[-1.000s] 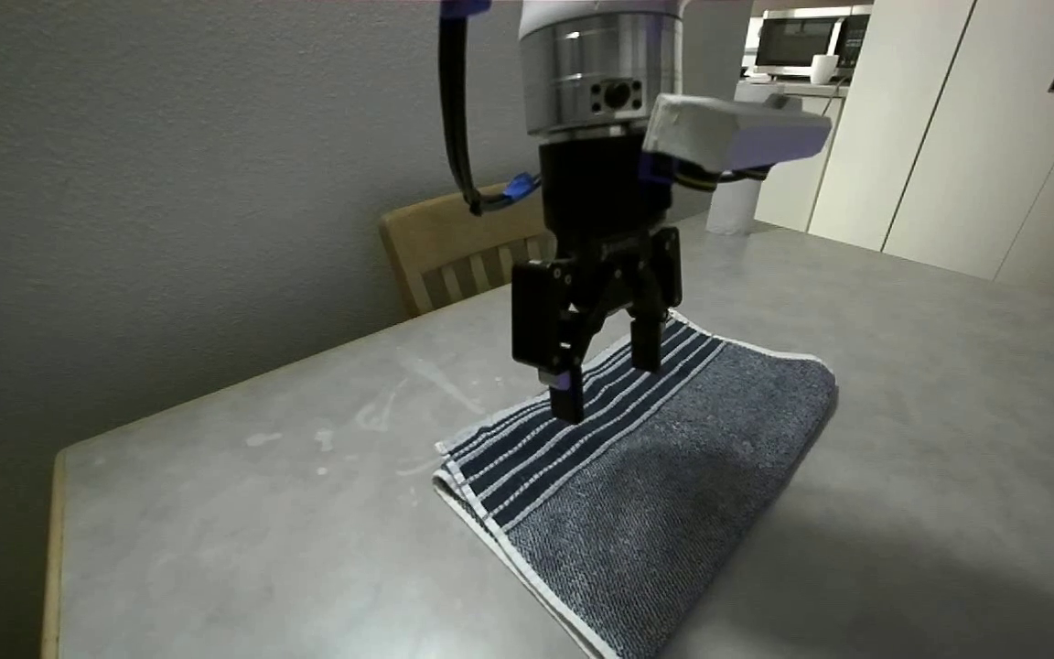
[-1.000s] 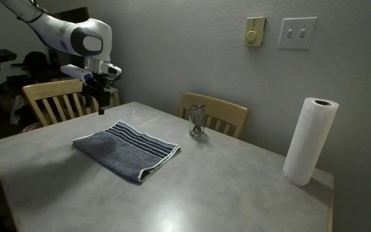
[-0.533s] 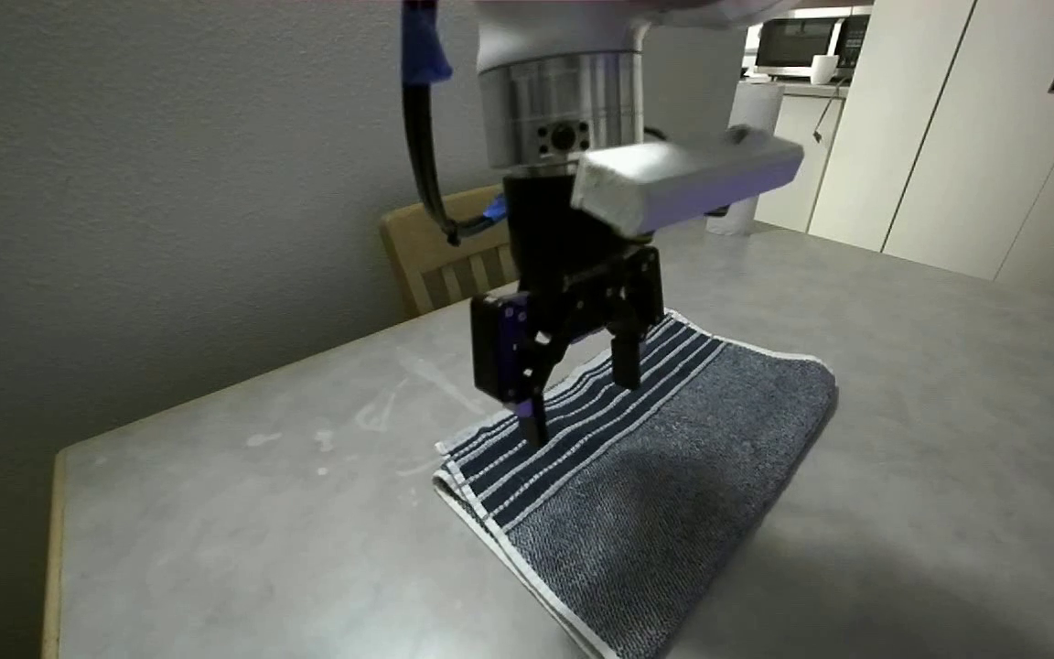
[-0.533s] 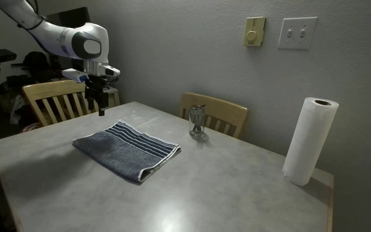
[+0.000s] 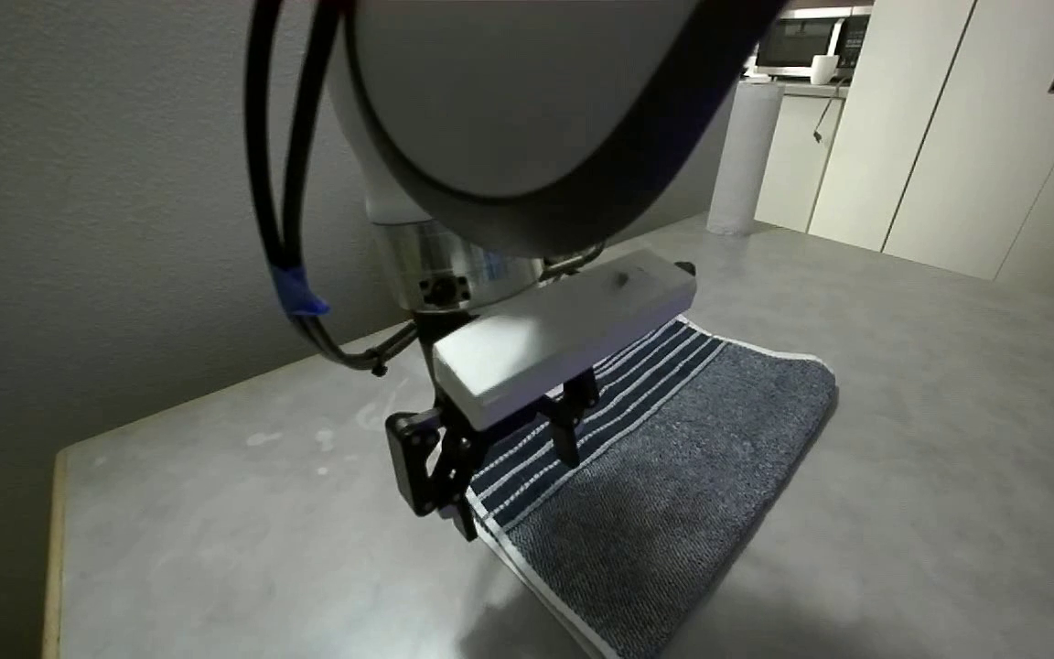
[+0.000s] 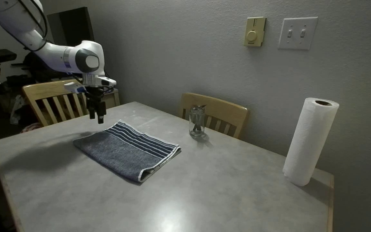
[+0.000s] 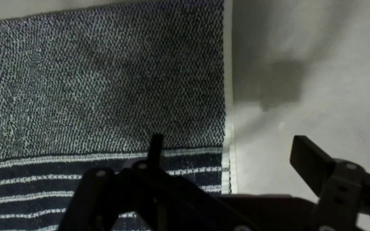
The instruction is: Fold the towel
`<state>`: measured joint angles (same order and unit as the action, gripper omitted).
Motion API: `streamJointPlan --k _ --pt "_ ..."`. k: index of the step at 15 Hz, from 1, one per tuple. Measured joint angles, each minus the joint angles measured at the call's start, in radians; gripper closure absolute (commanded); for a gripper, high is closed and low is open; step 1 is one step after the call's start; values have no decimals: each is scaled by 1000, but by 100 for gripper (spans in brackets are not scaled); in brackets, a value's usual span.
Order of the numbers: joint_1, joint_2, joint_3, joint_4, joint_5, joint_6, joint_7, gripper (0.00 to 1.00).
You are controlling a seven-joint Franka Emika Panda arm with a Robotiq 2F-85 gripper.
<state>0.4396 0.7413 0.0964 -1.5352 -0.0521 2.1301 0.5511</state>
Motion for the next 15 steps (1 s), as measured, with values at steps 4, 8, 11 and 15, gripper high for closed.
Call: streamJointPlan --k 4,8,11,15 --pt "3 5 0 2 0 -5 0 0" --pt "21 50 -18 41 -17 -101 15 0" --pt "30 112 -27 100 -40 -165 15 0" --pt "34 180 -27 184 -48 -178 -4 0"
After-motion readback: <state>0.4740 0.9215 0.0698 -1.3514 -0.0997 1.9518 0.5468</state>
